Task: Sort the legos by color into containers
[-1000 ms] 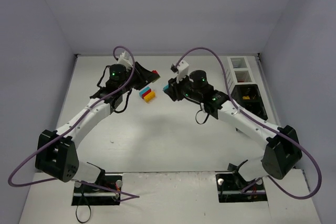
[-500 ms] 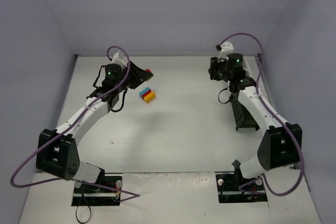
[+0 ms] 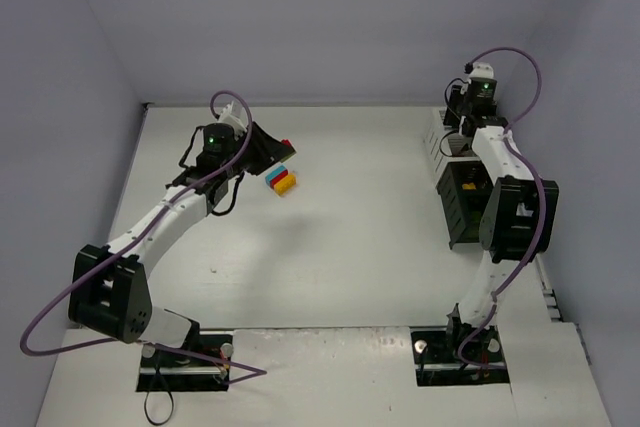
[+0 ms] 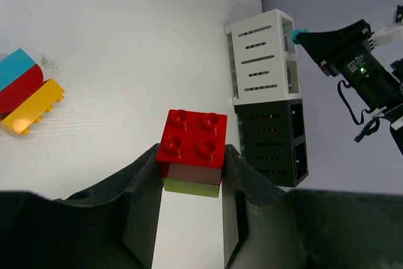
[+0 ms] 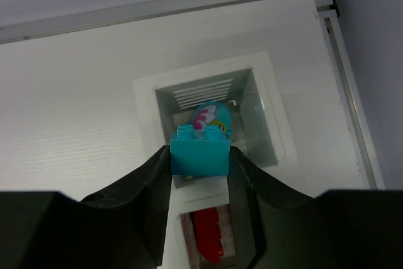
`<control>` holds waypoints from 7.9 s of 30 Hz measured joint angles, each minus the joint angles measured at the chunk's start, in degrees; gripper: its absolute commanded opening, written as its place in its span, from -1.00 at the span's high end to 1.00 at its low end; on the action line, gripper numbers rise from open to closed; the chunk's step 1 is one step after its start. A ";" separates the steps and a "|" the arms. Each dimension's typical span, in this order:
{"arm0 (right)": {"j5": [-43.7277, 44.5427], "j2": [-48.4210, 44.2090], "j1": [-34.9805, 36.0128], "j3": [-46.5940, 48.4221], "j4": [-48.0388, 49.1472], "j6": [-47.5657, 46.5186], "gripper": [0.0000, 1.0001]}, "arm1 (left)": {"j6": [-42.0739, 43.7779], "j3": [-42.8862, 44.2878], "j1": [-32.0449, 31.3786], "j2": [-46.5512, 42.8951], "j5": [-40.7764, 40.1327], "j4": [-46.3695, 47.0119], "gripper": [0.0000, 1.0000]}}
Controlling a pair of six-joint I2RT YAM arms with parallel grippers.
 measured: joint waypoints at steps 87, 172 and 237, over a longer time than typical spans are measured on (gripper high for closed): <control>-13.33 -15.10 42.73 -14.16 18.21 -2.16 1.00 | -11.21 0.87 -2.14 1.18 2.36 8.72 -0.34; 11.69 -45.86 -3.85 -37.59 -25.27 20.85 -0.27 | 13.16 8.55 -2.25 2.91 6.56 -7.52 0.57; -52.70 -10.14 28.24 -7.93 8.50 33.79 1.00 | 59.65 -6.73 -8.87 -6.54 9.09 14.78 -0.02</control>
